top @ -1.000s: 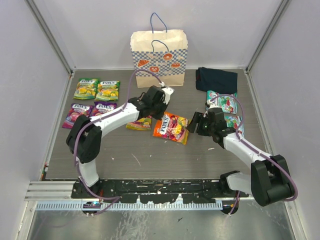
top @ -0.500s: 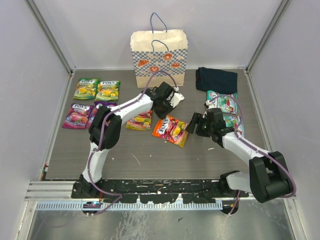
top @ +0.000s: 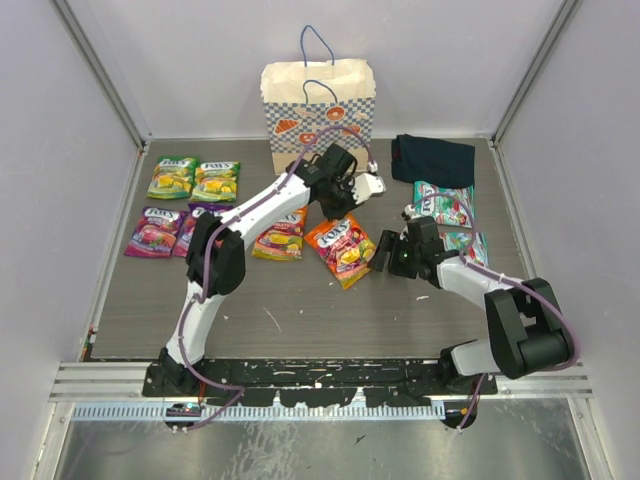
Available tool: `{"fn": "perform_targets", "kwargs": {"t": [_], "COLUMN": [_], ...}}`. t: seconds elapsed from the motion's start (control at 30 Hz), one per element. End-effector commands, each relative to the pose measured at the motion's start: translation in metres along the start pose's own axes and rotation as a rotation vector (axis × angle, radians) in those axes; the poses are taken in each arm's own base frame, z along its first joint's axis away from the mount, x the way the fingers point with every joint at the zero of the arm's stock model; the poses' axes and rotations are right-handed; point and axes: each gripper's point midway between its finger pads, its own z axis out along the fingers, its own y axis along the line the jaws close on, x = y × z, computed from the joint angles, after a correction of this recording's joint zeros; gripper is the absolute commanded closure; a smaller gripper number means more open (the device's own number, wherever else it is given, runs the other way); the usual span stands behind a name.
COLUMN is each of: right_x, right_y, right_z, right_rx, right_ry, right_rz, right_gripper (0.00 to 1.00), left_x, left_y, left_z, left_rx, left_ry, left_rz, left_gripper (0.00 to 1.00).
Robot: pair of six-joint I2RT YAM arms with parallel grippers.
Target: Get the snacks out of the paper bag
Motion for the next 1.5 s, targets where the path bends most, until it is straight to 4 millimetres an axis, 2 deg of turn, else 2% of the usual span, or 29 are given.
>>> {"fn": "perform_targets", "kwargs": {"t": [0.0,0.1,0.4,0.6,0.67,0.83,0.9,1.17,1.47], "right_x": [-0.027,-0.028,-0.022,-0.014,-0.012,-0.011,-0.011,-0.003,-0.003], "right_y": [0.020,0.024,0.045,0.054,0.059,0.064,0.067,0.085,0.105], "right_z": [0.003,0.004,0.016,0.027,0.029,0.034,0.035,0.036,0.041], "right_rx": [-0.065,-0.080,-0.155,-0.200,-0.223,-0.244,-0.248,-0.297,-0.358], "right_ry": [-0.066,-0.075,-0.041,-0.027,-0.032,-0.054,-0.064,-0.084,-0.105], "right_rz": [-0.007,0.002,0.003,0.035,0.054,0.122,0.155,0.283,0.377], "right_gripper": [0.28,0.29,0.31,0.34,0.42,0.86,0.99,0.99,0.99], "left_x": [-0.008,0.000,0.001,0.003,0.001,-0.008,-0.012,-0.018,-0.028], "left_y": [-0.003,0.001,0.007,-0.003,-0.002,-0.002,-0.001,0.003,-0.003], "left_z": [0.001,0.011,0.030,0.034,0.035,0.036,0.036,0.037,0.044], "left_rx": [0.078,0.106,0.160,0.222,0.218,0.220,0.215,0.196,0.213], "left_ry": [-0.005,0.033,-0.016,-0.034,-0.048,-0.090,-0.108,-0.142,-0.232], "left_rz": [0.127,0.163,0.323,0.407,0.415,0.424,0.436,0.506,0.580], "left_gripper": [1.00,1.00,1.00,1.00,1.00,1.00,1.00,1.00,1.00]}}
